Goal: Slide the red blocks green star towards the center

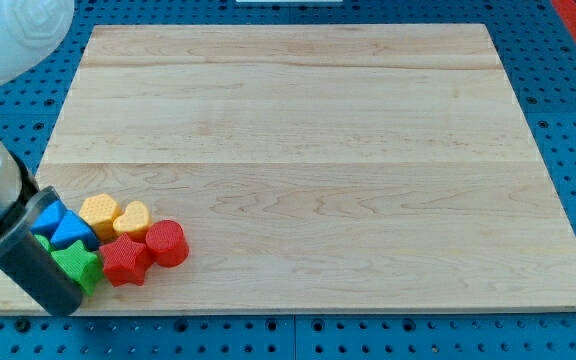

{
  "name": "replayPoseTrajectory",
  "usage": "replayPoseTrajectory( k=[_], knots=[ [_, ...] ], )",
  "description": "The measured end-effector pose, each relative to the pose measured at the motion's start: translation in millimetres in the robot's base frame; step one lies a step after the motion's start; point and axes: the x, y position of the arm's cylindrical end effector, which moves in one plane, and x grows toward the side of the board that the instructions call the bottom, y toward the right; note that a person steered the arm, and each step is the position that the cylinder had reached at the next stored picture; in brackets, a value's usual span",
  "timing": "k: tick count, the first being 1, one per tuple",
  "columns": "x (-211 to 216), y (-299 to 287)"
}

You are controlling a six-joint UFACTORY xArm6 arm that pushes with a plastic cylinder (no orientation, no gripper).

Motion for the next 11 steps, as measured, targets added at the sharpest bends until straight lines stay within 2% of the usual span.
replayPoseTrajectory(
  k=[2, 3, 6, 8, 11],
  knots=[
    [-12.3, -34.5],
    [-26.5, 0.5],
    [-26.7, 111.4],
    [-35.4, 147.2],
    [-80.1, 184.6]
  ],
)
